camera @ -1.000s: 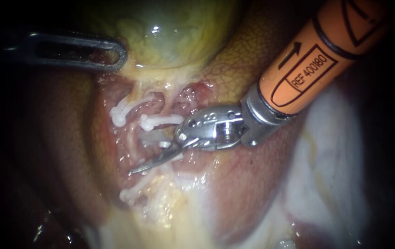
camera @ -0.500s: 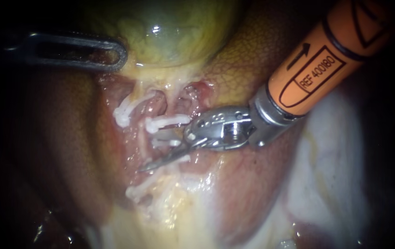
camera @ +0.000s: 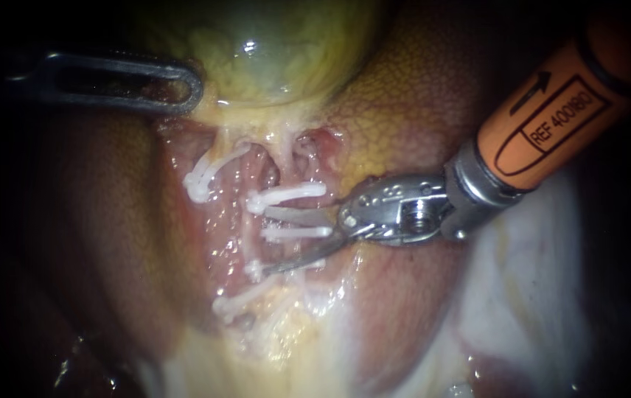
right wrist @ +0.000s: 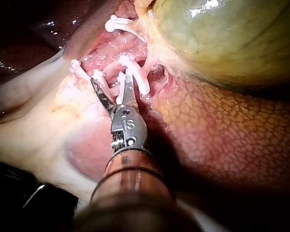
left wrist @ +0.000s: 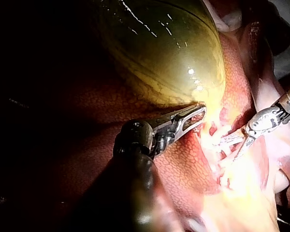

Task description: Go to the cutting position right tube

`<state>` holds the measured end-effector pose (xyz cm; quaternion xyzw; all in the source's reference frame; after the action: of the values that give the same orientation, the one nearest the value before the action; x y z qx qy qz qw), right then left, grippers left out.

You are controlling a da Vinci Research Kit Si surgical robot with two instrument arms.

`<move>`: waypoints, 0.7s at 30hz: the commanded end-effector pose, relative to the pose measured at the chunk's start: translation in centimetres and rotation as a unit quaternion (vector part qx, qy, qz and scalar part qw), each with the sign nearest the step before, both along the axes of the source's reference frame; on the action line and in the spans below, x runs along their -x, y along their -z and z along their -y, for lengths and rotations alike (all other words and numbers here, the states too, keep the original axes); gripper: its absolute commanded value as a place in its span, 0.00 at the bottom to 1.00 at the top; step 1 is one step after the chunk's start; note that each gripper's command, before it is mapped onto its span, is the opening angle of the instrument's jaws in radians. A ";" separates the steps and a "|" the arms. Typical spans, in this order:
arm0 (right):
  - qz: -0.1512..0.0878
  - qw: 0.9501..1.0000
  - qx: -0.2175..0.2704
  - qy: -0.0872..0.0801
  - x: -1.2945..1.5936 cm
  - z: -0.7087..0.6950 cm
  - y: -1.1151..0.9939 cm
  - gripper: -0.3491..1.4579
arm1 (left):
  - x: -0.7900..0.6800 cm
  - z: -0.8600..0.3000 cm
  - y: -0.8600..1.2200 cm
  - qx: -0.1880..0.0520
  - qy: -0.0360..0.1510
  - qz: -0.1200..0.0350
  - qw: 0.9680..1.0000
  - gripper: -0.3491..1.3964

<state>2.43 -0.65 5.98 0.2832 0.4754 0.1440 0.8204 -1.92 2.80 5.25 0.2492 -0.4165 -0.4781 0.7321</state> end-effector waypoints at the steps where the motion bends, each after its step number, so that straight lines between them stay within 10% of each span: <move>1: -0.002 1.000 0.000 0.001 0.01 0.00 0.03 0.71 | 0.00 0.00 0.00 0.000 0.000 0.000 1.000 0.00; 21: 0.026 0.996 -0.079 -0.020 0.35 -0.13 0.38 0.65 | 0.00 0.00 0.00 0.000 0.000 0.000 1.000 0.00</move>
<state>2.06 -0.52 5.62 0.3380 0.4404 0.2125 0.8041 -1.92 2.80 5.25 0.2493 -0.4166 -0.4779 0.7321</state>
